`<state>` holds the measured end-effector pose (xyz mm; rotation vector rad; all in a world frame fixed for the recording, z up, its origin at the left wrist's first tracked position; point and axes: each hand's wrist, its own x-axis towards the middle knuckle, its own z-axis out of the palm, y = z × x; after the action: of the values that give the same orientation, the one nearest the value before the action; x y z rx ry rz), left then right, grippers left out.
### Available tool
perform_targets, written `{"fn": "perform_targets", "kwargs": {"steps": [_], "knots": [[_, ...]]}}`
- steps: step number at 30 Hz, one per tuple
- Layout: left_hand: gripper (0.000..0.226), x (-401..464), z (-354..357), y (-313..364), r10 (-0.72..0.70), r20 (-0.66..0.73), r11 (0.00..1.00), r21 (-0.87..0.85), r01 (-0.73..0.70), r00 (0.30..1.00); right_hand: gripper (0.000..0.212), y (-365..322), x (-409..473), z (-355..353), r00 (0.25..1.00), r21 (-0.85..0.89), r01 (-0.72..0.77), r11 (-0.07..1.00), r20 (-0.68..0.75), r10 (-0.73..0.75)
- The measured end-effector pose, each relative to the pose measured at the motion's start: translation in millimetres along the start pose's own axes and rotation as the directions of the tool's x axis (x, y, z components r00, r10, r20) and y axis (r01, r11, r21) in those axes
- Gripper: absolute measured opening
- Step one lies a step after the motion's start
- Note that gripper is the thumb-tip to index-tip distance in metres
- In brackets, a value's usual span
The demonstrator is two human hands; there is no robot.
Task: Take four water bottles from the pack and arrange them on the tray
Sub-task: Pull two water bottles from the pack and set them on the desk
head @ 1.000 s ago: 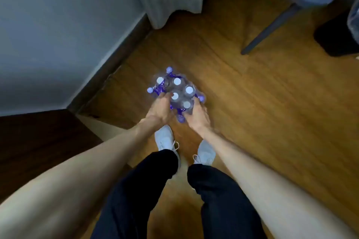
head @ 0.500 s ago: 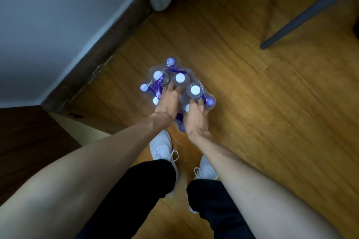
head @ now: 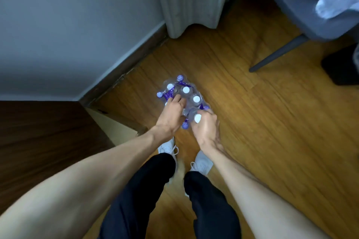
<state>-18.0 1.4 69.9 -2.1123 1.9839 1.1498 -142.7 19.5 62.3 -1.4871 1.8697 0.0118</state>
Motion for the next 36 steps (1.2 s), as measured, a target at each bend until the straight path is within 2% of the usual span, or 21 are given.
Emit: {"fn": "perform_targets", "kwargs": {"steps": [4, 9, 13, 17, 22, 28, 32, 36], "knots": [[0.027, -74.9, -73.2, 47.6, -0.047, -0.089, 0.999, -0.032, 0.044, 0.995, 0.022, -46.4, -73.1, -93.1, 0.999, 0.015, -0.002, 1.0, -0.032, 0.002], [0.027, -174.5, -148.8, 97.3, -0.079, -0.195, 0.994, -0.093, 0.062, 0.978, 0.02, -93.9, -155.7, -189.5, 0.996, -0.025, 0.08, 0.996, -0.044, -0.081], [0.021, -253.7, -195.6, 133.6, -0.134, -0.31, 0.984, -0.153, 0.09, 0.941, 0.016, -121.1, -220.3, -252.5, 0.971, -0.12, 0.238, 0.964, 0.003, -0.239], [0.021, -331.5, -217.6, 166.5, -0.214, -0.439, 0.961, -0.255, 0.108, 0.873, 0.015, -143.4, -280.7, -302.7, 0.911, -0.231, 0.412, 0.881, 0.067, -0.408], [0.023, -421.6, -221.7, 187.2, -0.419, -0.504, 0.88, -0.43, 0.201, 0.755, 0.011, -161.3, -345.3, -326.0, 0.792, -0.321, 0.611, 0.724, 0.253, -0.556], [0.018, -512.9, -204.3, 187.4, -0.678, -0.439, 0.705, -0.617, 0.351, 0.59, 0.022, -184.8, -409.1, -301.2, 0.597, -0.311, 0.801, 0.511, 0.478, -0.644], [0.013, -582.9, -189.3, 170.4, -0.845, -0.343, 0.499, -0.781, 0.376, 0.41, 0.022, -202.8, -470.0, -266.2, 0.406, -0.259, 0.913, 0.314, 0.643, -0.649], [0.014, -655.8, -181.6, 144.6, -0.937, -0.261, 0.33, -0.88, 0.342, 0.234, 0.019, -232.2, -536.5, -229.3, 0.235, -0.18, 0.972, 0.152, 0.754, -0.613]]}}
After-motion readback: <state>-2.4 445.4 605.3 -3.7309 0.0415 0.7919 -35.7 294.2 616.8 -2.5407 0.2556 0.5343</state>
